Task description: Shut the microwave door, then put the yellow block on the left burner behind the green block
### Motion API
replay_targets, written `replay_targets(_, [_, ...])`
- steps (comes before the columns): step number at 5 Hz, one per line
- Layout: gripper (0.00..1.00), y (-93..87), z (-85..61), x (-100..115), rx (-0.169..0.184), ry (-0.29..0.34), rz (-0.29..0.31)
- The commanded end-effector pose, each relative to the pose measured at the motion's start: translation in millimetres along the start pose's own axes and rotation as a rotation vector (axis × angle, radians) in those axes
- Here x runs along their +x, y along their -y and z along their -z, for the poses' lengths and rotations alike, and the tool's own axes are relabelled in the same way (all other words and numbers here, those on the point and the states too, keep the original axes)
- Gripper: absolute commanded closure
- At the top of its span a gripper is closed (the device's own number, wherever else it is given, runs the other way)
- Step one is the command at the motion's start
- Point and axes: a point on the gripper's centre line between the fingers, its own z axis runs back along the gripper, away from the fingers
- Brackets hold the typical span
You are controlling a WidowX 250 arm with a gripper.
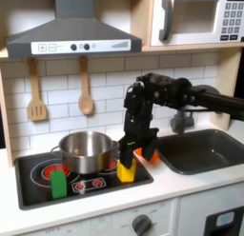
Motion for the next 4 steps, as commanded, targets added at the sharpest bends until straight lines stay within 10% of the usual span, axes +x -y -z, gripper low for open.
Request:
replay_targets(1, [0.00,-1.8,10.5,4,0.022,-0.015,-0.013])
replay_targets(4, [0.00,-3.8,22.2,8,0.048,-0.028,-0.057])
